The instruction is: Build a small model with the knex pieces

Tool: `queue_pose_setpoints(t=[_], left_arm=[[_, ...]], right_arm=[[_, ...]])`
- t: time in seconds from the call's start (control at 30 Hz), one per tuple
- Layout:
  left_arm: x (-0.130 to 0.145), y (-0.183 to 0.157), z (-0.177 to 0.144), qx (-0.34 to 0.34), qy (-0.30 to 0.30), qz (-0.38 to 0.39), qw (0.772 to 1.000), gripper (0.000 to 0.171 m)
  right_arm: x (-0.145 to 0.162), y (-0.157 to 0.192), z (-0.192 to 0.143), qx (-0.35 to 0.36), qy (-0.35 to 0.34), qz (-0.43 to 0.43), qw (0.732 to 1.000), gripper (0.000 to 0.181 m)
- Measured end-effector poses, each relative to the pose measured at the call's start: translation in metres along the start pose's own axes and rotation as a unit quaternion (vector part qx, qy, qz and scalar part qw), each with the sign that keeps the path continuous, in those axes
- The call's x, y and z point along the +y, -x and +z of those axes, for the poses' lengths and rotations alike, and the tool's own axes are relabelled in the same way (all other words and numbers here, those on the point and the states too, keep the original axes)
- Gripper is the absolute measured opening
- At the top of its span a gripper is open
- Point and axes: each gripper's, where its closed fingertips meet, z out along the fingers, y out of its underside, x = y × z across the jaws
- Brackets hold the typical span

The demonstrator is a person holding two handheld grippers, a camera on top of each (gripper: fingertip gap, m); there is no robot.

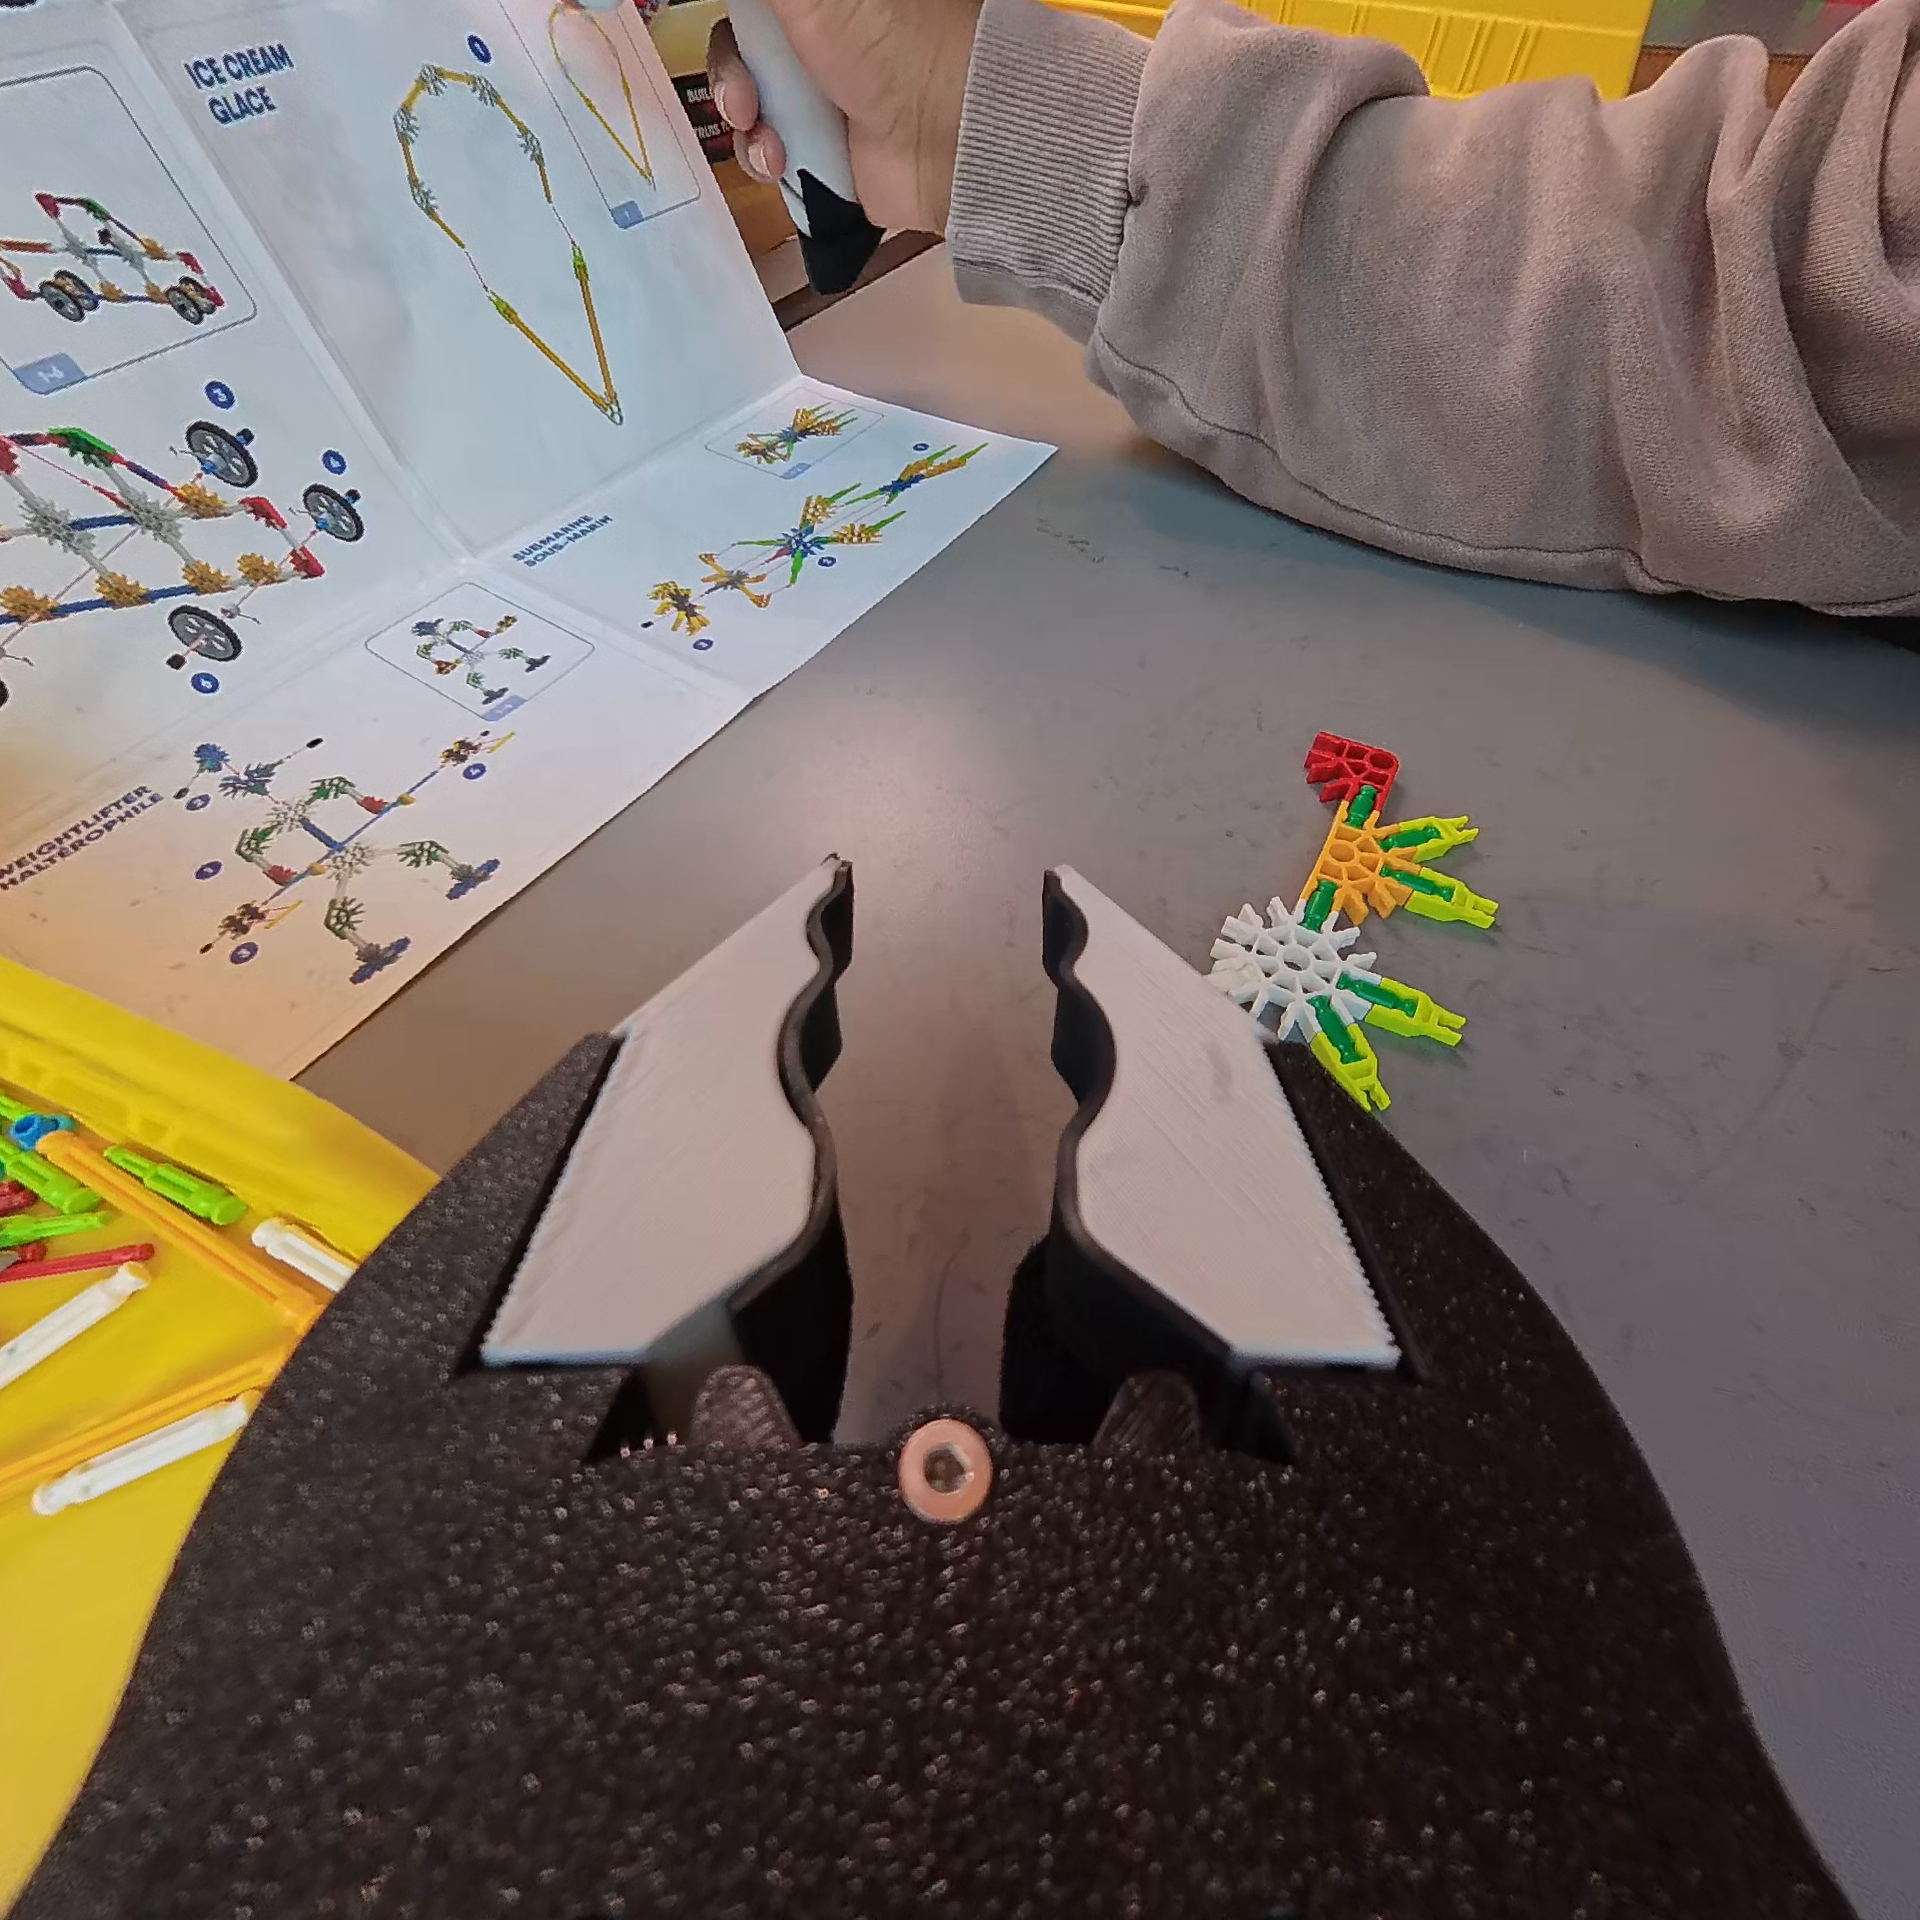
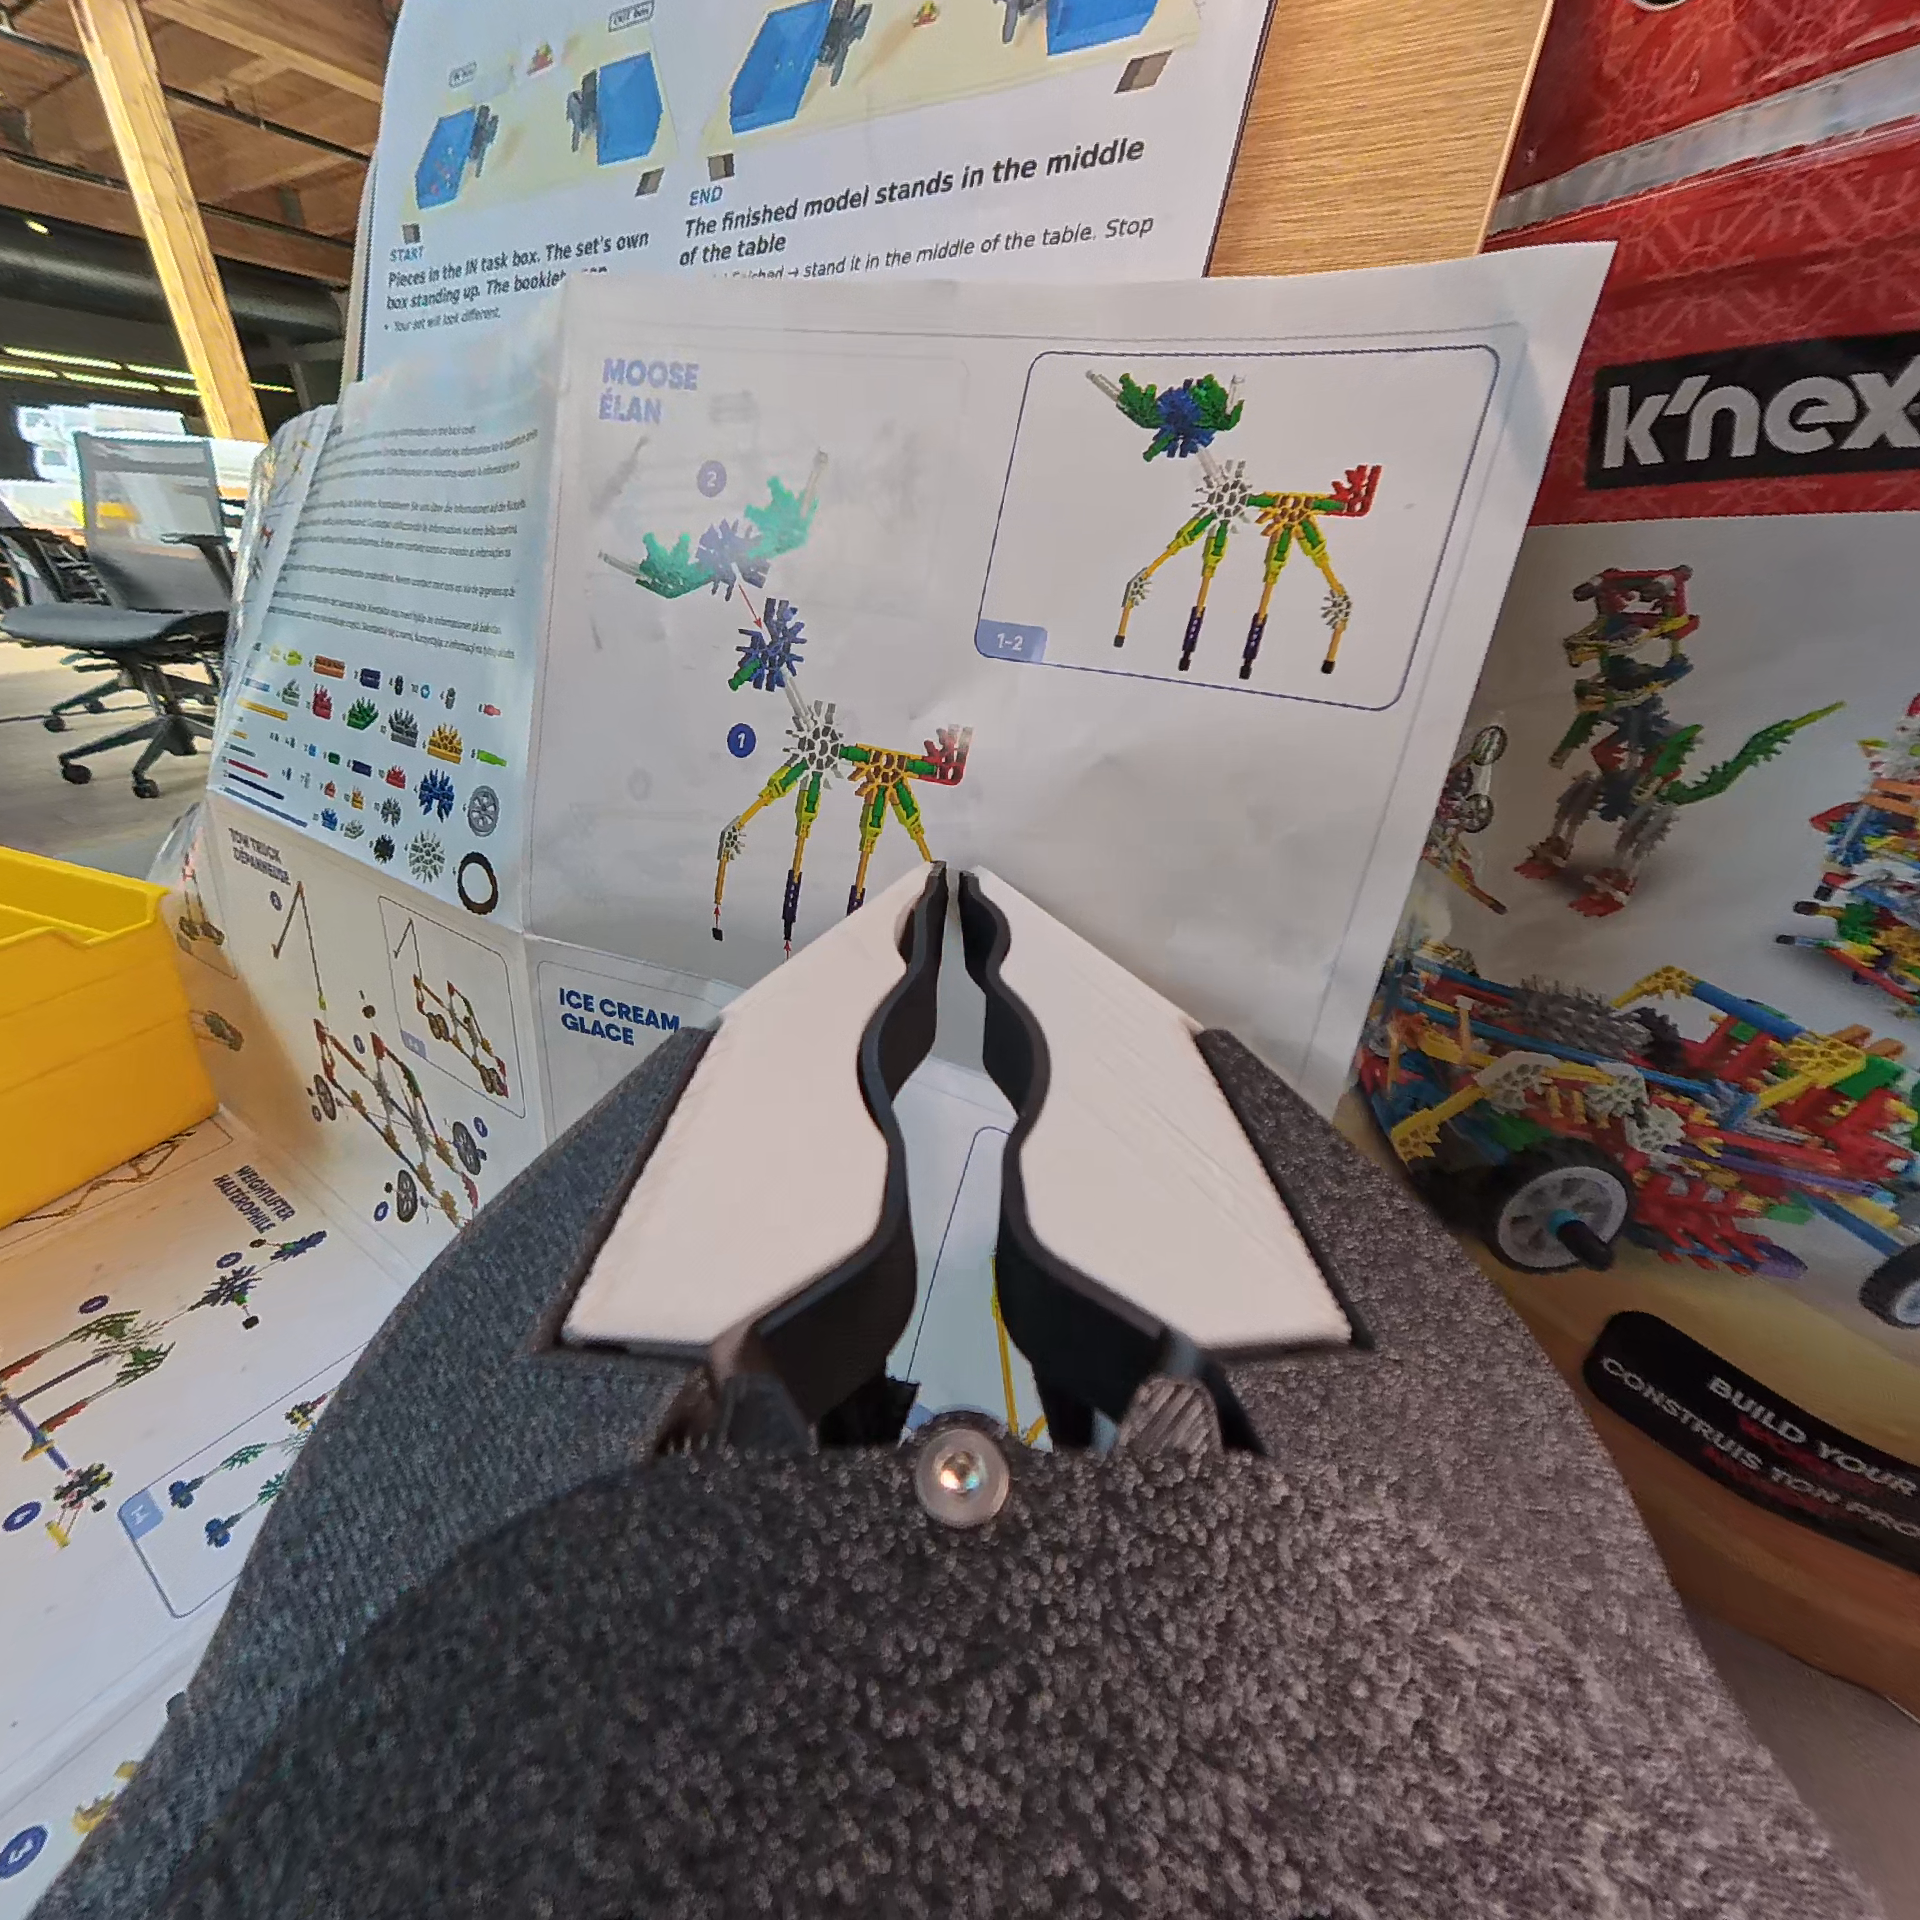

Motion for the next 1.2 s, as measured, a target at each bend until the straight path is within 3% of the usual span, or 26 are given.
queue_pose_setpoints(t=[0.57, 0.73, 0.83, 0.93, 1.0, 1.07, 1.2], left_arm=[[-0.003, 0.004, -0.003, -0.008, -0.011, -0.007, 1.000, 0.036], [-0.001, 0.004, -0.002, -0.011, -0.006, -0.001, 1.000, 0.036], [-0.002, 0.004, -0.002, -0.013, -0.008, 0.001, 1.000, 0.036], [-0.001, 0.003, -0.002, -0.012, -0.007, 0.002, 1.000, 0.035], [-0.001, 0.004, -0.001, -0.012, -0.006, 0.002, 1.000, 0.035], [-0.001, 0.005, -0.002, -0.013, -0.006, -0.002, 1.000, 0.035], [-0.004, 0.003, -0.004, -0.006, -0.016, -0.006, 1.000, 0.035]], right_arm=[[0.000, 0.001, 0.000, -0.007, -0.002, 0.023, 1.000, 0.003], [-0.013, -0.005, -0.005, 0.009, -0.025, 0.037, 0.999, 0.004], [-0.056, -0.015, -0.025, 0.059, -0.108, 0.029, 0.992, 0.008], [-0.115, 0.003, -0.049, 0.045, -0.160, 0.020, 0.986, 0.012], [-0.157, 0.022, -0.069, 0.010, -0.173, 0.045, 0.984, 0.014], [-0.195, 0.033, -0.091, -0.006, -0.168, 0.018, 0.986, 0.016], [-0.234, -0.010, -0.143, 0.084, -0.122, -0.132, 0.980, 0.014]])
